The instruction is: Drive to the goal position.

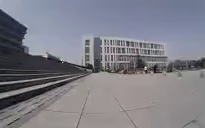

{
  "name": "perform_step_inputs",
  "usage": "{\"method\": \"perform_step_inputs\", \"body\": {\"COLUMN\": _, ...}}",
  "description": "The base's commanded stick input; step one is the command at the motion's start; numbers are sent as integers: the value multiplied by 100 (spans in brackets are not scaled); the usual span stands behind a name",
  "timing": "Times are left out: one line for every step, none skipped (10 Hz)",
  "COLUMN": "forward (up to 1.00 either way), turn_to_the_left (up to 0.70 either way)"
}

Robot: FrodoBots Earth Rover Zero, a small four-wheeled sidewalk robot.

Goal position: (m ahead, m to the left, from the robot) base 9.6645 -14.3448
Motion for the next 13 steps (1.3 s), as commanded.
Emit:
{"method": "perform_step_inputs", "body": {"forward": 6, "turn_to_the_left": 0}}
{"method": "perform_step_inputs", "body": {"forward": 18, "turn_to_the_left": 0}}
{"method": "perform_step_inputs", "body": {"forward": 29, "turn_to_the_left": 0}}
{"method": "perform_step_inputs", "body": {"forward": 52, "turn_to_the_left": 0}}
{"method": "perform_step_inputs", "body": {"forward": 100, "turn_to_the_left": 0}}
{"method": "perform_step_inputs", "body": {"forward": 100, "turn_to_the_left": 0}}
{"method": "perform_step_inputs", "body": {"forward": 100, "turn_to_the_left": 0}}
{"method": "perform_step_inputs", "body": {"forward": 100, "turn_to_the_left": 0}}
{"method": "perform_step_inputs", "body": {"forward": 100, "turn_to_the_left": 0}}
{"method": "perform_step_inputs", "body": {"forward": 100, "turn_to_the_left": 0}}
{"method": "perform_step_inputs", "body": {"forward": 100, "turn_to_the_left": 0}}
{"method": "perform_step_inputs", "body": {"forward": 100, "turn_to_the_left": 0}}
{"method": "perform_step_inputs", "body": {"forward": 100, "turn_to_the_left": 0}}
